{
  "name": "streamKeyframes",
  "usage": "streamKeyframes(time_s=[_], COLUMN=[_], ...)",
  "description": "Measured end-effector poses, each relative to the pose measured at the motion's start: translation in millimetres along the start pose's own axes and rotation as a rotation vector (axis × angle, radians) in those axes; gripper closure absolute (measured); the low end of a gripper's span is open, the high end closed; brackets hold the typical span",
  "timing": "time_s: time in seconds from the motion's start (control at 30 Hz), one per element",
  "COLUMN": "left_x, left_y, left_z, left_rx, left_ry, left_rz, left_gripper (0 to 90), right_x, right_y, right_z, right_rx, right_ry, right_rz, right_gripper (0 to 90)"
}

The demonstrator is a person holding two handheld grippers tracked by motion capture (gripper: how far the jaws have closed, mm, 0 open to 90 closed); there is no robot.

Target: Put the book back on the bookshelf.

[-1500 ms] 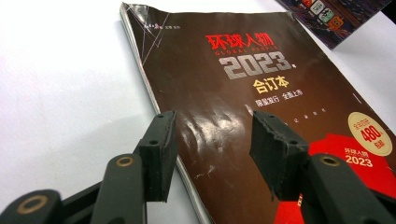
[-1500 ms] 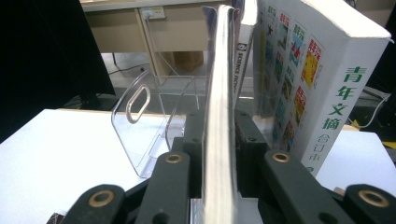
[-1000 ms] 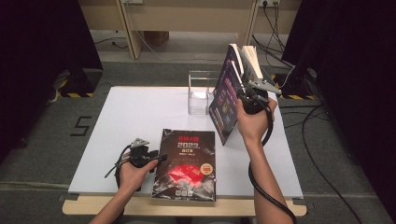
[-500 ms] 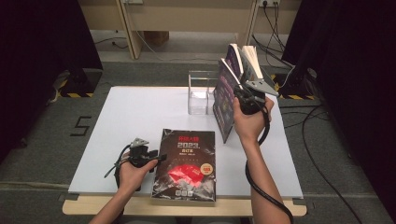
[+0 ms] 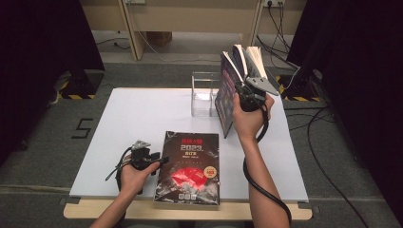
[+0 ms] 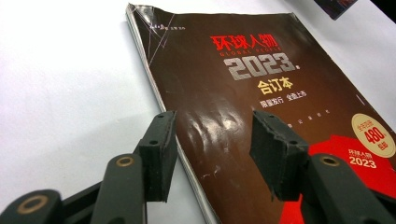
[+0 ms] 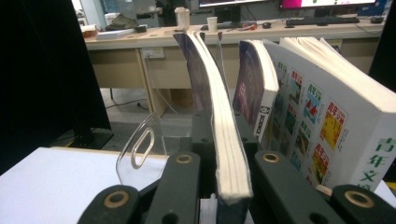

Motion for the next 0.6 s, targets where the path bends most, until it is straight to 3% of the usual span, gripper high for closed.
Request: streamKeyframes(time_s=[0.6], left_x=[-1.0], left_y=[0.8], left_z=[2.6], left_rx=[-0.007], left_ry=[0.004], left_rz=[-0.002], left_gripper=[50.3], right_x=[-5.6], right_y=[-17.9], right_z=[-4.7], right_rx=[0.027], right_ry=[-0.028], right_rz=[-0.034], right_gripper=[84.2])
Point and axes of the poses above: each handheld gripper's, and its own axes: y roughly backward along the jaws, x roughly out of its underside, z roughly to its left, the point moved 8 cm from there along -y, roughly forward along the jaws, and after that the axes turned 7 degrees about -x, right-handed, at the moved point
